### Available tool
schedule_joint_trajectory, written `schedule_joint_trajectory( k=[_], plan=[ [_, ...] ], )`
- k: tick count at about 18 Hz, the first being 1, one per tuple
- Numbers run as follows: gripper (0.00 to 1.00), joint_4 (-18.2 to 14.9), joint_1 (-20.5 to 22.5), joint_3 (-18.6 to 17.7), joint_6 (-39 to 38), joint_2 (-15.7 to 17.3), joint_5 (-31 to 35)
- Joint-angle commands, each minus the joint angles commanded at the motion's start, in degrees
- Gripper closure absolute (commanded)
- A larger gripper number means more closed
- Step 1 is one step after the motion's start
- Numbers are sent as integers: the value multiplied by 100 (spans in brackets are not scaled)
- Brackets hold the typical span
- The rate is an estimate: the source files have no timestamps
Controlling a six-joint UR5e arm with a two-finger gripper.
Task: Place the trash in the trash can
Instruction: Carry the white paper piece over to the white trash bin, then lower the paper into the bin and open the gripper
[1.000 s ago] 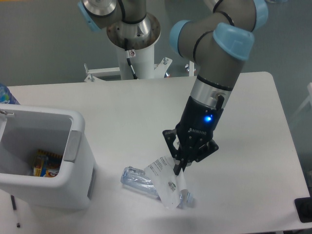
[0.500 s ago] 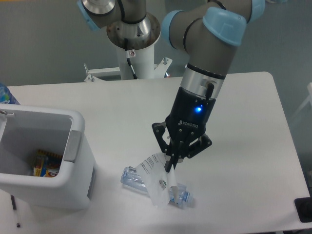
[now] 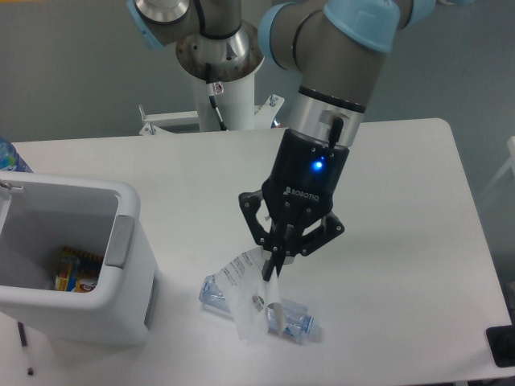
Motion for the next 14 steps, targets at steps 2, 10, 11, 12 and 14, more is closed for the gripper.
schedule_joint_trajectory(
  k=[2, 10, 11, 12, 14],
  plan=[
    [100, 0, -71, 18, -273, 18, -18],
    [100, -9, -818, -491, -670, 483, 9],
    [100, 0, -888, -562, -635, 501, 0],
    [100, 9, -975, -571, -635, 510, 9],
    [100, 9, -1073, -571, -635, 536, 9]
  ],
)
